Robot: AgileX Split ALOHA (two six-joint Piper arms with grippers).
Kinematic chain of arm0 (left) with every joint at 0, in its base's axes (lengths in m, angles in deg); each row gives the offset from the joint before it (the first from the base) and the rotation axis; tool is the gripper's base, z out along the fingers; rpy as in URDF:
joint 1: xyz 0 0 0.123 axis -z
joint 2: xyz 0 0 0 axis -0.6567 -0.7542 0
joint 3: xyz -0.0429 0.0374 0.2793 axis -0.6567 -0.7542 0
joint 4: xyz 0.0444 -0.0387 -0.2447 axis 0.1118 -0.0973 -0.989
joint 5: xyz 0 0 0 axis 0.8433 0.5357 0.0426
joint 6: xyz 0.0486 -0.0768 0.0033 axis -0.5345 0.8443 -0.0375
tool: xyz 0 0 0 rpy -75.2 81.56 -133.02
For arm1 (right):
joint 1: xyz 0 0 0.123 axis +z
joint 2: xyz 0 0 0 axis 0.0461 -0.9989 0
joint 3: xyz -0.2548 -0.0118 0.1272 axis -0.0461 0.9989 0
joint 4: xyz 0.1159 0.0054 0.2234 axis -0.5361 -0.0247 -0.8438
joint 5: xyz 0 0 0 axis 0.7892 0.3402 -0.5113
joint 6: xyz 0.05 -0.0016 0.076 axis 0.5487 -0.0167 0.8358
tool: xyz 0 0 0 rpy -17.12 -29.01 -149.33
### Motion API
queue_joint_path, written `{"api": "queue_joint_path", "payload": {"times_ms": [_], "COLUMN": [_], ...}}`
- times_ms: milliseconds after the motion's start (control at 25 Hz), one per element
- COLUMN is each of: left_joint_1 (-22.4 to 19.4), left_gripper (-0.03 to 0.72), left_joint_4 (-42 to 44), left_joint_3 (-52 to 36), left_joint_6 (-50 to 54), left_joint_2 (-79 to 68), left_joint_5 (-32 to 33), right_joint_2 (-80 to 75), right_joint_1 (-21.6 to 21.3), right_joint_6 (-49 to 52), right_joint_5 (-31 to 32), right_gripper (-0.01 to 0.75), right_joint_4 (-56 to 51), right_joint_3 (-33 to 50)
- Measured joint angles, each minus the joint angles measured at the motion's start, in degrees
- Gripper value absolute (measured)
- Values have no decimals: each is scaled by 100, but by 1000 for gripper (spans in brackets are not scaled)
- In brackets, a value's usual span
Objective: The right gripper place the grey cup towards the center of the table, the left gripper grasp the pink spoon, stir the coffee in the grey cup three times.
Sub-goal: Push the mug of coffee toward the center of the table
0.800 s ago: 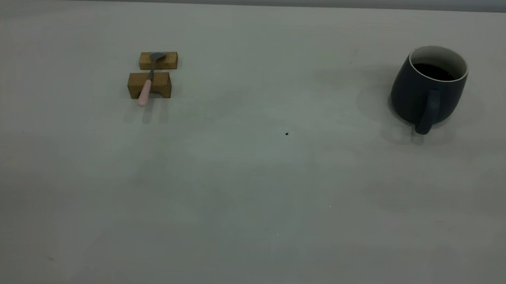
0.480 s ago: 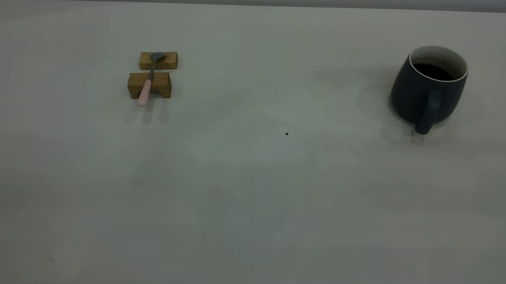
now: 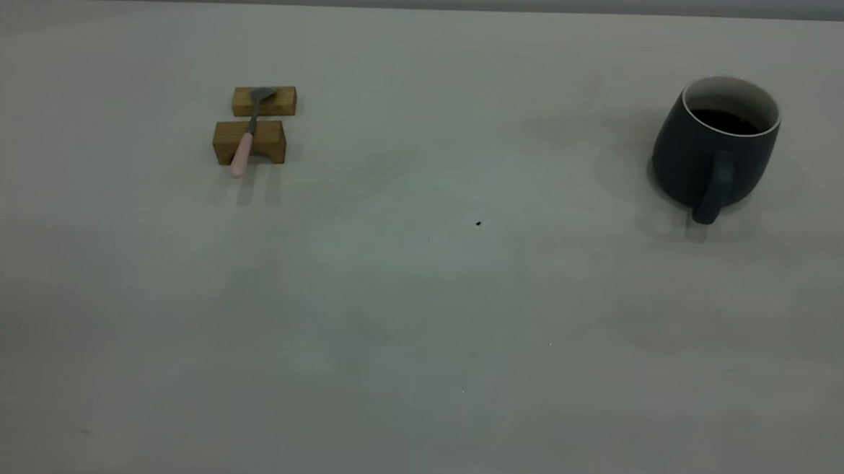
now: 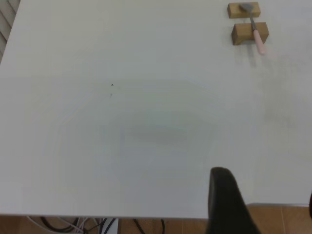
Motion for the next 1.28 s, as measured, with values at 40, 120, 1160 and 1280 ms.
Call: {"api": "queue_joint_path", "payload": {"times_ms": [40, 120, 1160, 1280], "left_joint_1": [0, 0, 0, 0], "left_gripper": [476, 476, 476, 476], "left_joint_4": [0, 0, 0, 0], "left_joint_3": [0, 0, 0, 0], "left_joint_6": [0, 0, 0, 0], "left_joint_2": [0, 0, 0, 0], "left_joint_5": [0, 0, 0, 0], "right_joint_2": [0, 0, -6299, -7660], "right_joint_1": [0, 0, 19, 242], "right_joint_6": [0, 0, 10, -114], "right_joint_5": [0, 0, -1539, -1987], "right_gripper": [238, 238, 729, 729], "right_joint_4": [0, 0, -521, -585], "right_joint_3": [0, 0, -1736, -2042]}}
